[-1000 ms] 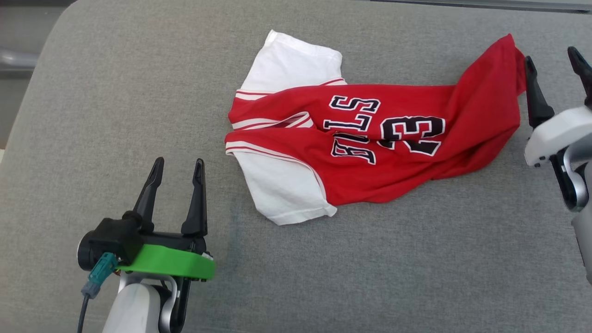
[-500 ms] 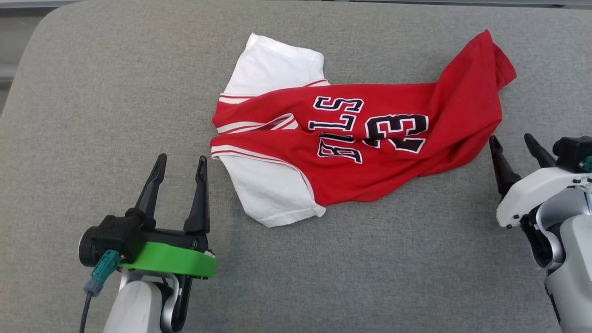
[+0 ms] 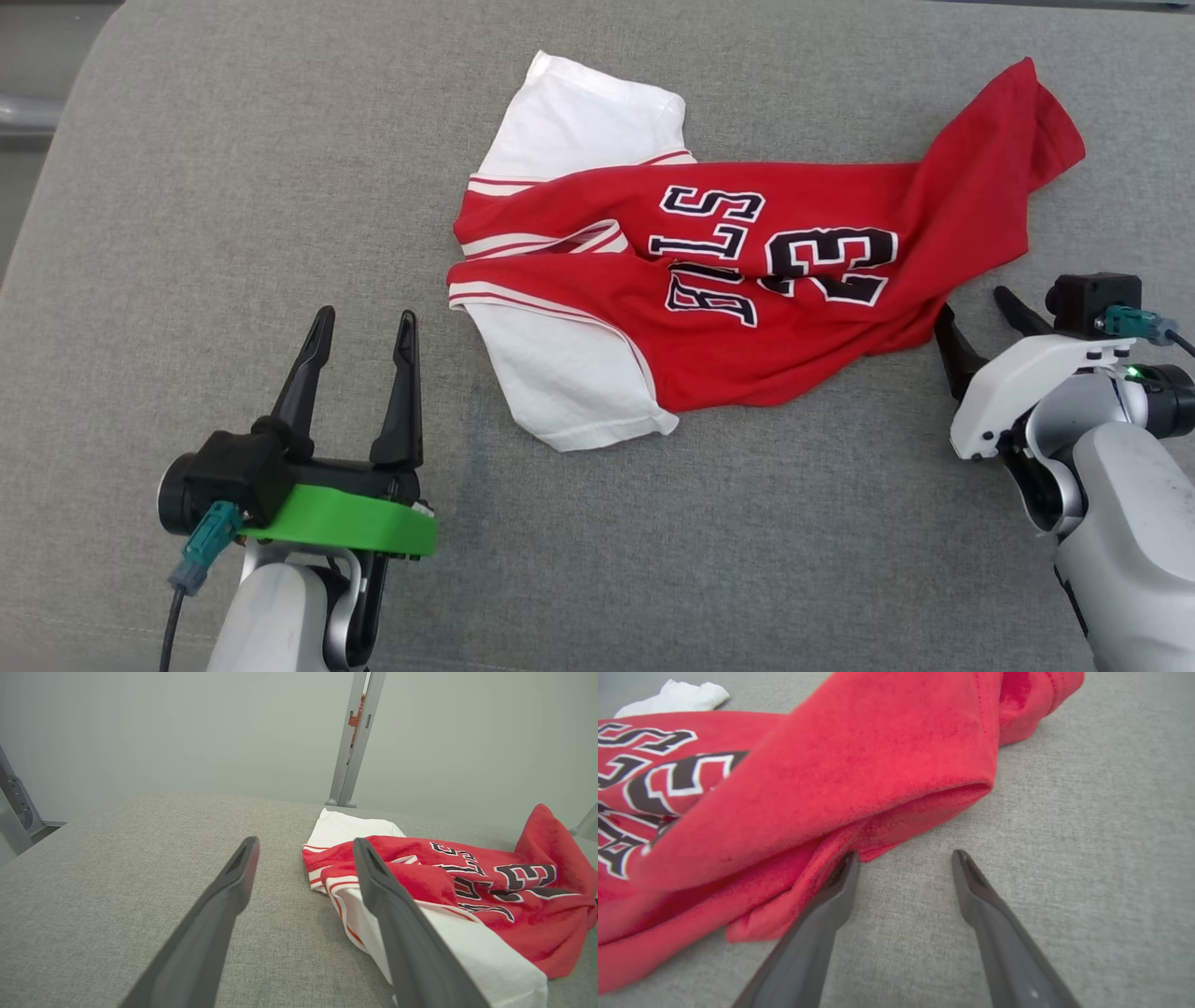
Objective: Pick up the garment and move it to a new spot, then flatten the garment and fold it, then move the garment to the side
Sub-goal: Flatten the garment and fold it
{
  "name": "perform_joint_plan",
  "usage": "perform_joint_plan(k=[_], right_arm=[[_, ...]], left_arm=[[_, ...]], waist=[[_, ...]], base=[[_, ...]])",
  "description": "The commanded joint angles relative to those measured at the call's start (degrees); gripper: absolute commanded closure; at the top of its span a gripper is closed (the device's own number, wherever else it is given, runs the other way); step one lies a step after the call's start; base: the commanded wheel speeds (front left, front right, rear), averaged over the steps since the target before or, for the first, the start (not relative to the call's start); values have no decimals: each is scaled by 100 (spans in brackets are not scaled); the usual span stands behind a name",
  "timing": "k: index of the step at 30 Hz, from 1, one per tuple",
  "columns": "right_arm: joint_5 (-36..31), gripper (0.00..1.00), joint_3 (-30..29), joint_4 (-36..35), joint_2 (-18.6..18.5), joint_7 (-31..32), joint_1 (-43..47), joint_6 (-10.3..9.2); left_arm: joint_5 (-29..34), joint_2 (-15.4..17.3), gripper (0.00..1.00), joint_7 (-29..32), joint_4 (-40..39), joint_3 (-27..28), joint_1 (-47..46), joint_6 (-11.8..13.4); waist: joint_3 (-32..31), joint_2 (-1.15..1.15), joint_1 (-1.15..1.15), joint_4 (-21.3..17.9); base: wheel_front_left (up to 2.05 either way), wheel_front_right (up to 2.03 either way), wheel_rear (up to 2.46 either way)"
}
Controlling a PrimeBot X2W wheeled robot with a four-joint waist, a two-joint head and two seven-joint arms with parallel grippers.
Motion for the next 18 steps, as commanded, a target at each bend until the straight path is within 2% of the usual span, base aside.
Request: perform_joint_plan(k=[1, 7, 12, 18], right_arm=[[21, 0, 80, 53, 13, -40, -75, -11], [262, 0, 184, -54, -19, -81, 63, -12], [535, 0, -17, -581, -98, -63, 381, -12], [494, 0, -339, -1187, -61, 116, 609, -11]], left_arm=[[-58, 14, 0, -17, 6, -19, -100, -14], [-75, 14, 0, -17, 1, -50, -69, -14], [-81, 13, 0, -17, 10, -24, -31, -14], [-68, 14, 0, -17, 19, -46, -67, -14]], waist=[[8, 0, 0, 16], [12, 0, 0, 41], [5, 0, 0, -5], [3, 0, 0, -84]], base=[[0, 0, 0], [0, 0, 0], [0, 0, 0], [0, 0, 0]])
